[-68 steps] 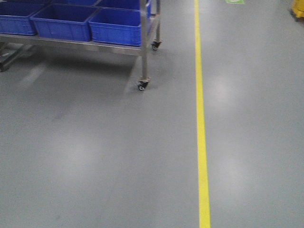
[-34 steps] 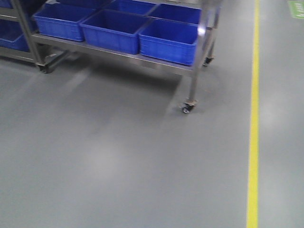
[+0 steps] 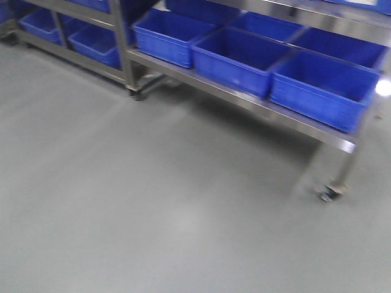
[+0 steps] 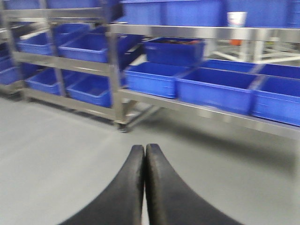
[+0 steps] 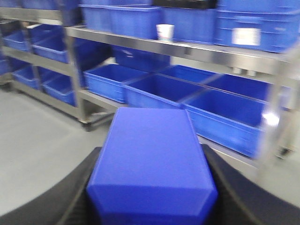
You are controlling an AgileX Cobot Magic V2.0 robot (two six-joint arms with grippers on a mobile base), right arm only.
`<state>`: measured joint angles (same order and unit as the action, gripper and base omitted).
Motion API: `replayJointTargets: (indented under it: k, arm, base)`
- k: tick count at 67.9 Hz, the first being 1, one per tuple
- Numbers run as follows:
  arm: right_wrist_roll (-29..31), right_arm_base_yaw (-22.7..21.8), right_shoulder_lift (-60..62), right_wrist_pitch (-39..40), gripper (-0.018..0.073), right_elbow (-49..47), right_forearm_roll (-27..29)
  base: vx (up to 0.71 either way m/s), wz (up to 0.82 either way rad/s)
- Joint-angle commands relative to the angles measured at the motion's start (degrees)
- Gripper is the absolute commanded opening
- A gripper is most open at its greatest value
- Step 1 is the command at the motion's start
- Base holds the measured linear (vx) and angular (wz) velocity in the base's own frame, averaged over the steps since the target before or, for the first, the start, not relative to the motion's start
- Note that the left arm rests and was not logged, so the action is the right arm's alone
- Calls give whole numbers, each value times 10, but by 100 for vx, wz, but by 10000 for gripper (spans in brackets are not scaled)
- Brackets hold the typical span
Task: Pour parts from conveyor to right shelf
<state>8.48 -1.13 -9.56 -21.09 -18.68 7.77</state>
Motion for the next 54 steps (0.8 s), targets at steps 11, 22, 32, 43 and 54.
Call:
replayJointTargets:
  k: [11,22,32,43,54]
  arm:
    - [1,-4,-8,47,-6,-16,1]
    - [1,-4,-8,47,-6,-16,1]
    - [1,-4,-8,48,-6,-16,1]
    - [1,-4,-8,48,-6,-16,1]
    - [1,-4,-8,48,-6,-16,1]
  base:
    - [56,70]
    - [58,71]
    - [60,65]
    - [61,56]
    - [62,47]
